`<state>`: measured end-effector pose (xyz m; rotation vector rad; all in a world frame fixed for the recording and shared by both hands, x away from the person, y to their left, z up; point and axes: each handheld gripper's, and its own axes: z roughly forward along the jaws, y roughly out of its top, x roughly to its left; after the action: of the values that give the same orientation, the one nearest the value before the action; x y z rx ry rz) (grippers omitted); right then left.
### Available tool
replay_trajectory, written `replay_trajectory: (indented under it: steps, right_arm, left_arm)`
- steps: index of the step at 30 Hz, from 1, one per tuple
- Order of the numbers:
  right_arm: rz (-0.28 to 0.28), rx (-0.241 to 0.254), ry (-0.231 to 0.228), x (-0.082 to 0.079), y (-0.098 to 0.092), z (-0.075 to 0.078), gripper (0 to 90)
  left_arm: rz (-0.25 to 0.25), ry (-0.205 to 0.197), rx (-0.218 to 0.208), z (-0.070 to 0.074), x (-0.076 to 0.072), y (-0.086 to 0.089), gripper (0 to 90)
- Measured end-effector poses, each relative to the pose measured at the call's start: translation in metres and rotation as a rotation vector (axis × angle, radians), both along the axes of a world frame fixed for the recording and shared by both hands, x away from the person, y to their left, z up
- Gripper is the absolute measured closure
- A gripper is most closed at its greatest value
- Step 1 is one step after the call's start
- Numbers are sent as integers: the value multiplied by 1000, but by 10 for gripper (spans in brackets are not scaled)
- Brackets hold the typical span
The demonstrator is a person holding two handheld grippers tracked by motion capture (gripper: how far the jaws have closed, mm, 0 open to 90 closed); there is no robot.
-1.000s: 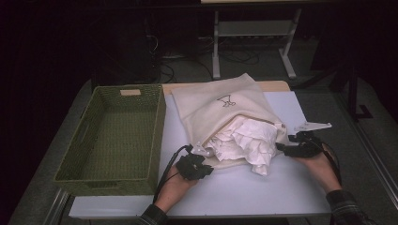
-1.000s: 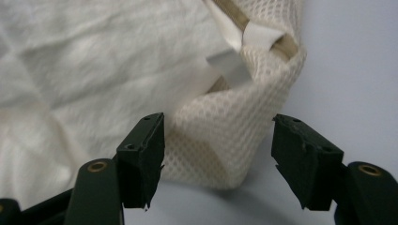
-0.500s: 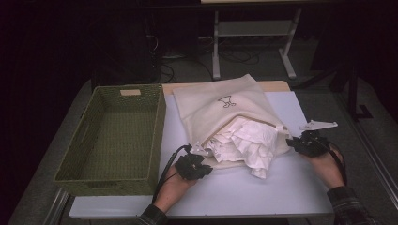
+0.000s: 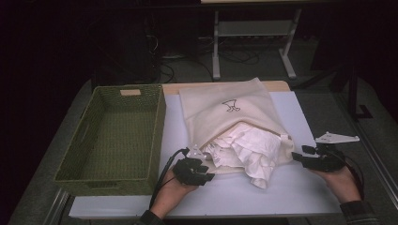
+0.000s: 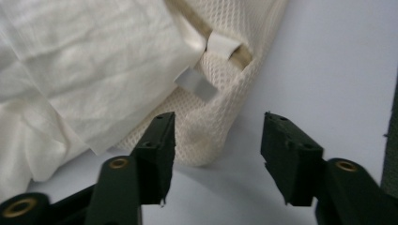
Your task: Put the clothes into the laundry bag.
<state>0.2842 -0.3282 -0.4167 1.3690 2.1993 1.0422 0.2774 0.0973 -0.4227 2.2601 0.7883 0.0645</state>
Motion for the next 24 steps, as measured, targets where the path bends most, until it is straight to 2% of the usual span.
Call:
replay_trajectory:
  steps: [3, 4, 6, 11, 15, 24]
  right_arm:
    - [5, 10, -18, 0, -1, 1, 399]
    - [5, 10, -18, 0, -1, 1, 399]
    - [20, -15, -20, -1, 3, 1, 392]
    - [41, -13, -45, -3, 8, 5, 391]
    - [61, -8, -53, -5, 12, 8, 391]
    - [119, 23, -81, -9, 25, 20, 389]
  left_arm:
    - [45, -21, -33, 9, -1, 6, 535]
    - [45, -21, -33, 9, -1, 6, 524]
    - [98, -49, -41, 16, 0, 12, 506]
    - [184, -80, -36, 20, 0, 20, 471]
    - [232, -73, -18, 16, 0, 24, 441]
    - [274, -36, -7, 5, 2, 27, 410]
